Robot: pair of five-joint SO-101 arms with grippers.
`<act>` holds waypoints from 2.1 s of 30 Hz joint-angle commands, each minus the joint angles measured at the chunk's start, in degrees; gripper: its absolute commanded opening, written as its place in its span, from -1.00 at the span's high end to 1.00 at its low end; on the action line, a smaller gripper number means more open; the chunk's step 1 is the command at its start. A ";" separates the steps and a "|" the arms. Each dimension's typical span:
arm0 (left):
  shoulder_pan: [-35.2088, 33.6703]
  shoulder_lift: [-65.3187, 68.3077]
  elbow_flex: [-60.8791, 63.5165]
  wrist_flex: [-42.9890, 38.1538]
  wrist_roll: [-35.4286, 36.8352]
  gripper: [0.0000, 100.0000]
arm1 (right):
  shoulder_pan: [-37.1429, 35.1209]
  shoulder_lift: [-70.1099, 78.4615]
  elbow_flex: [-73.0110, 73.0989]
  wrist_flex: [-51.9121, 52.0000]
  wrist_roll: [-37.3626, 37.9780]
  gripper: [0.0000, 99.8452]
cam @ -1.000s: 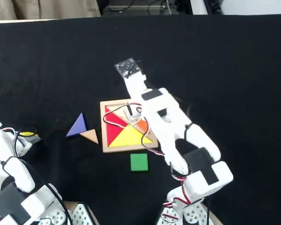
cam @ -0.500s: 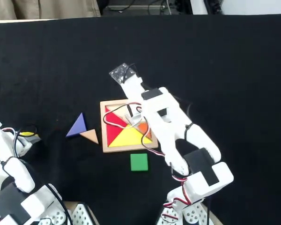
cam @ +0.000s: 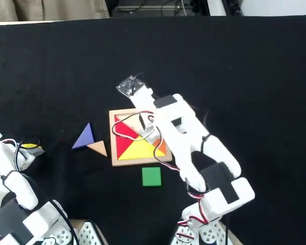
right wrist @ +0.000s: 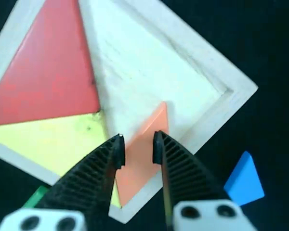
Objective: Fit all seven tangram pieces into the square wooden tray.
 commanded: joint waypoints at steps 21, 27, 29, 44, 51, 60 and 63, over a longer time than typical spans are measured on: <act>0.31 -0.09 -1.19 -0.70 0.09 0.27 | -15.12 -15.34 -0.04 -2.46 -1.58 0.78; -5.05 -0.62 -1.27 -1.14 2.46 0.27 | -21.27 2.77 -19.38 3.87 0.79 0.78; -7.16 -0.62 -1.19 -2.37 4.92 0.27 | -22.24 9.45 -25.54 4.04 -0.53 0.78; -5.58 -0.53 -1.19 -2.64 5.80 0.27 | -26.81 32.40 -50.86 13.71 -12.92 0.79; -5.32 -0.26 -1.10 -2.64 5.80 0.27 | -24.09 38.73 -55.87 13.89 -12.57 0.79; -5.23 -0.18 -1.19 -2.64 5.80 0.27 | -18.64 40.84 -68.09 20.57 -12.57 0.79; -5.23 -0.18 -1.19 -2.64 5.80 0.27 | -18.37 40.92 -71.43 23.03 -12.84 0.79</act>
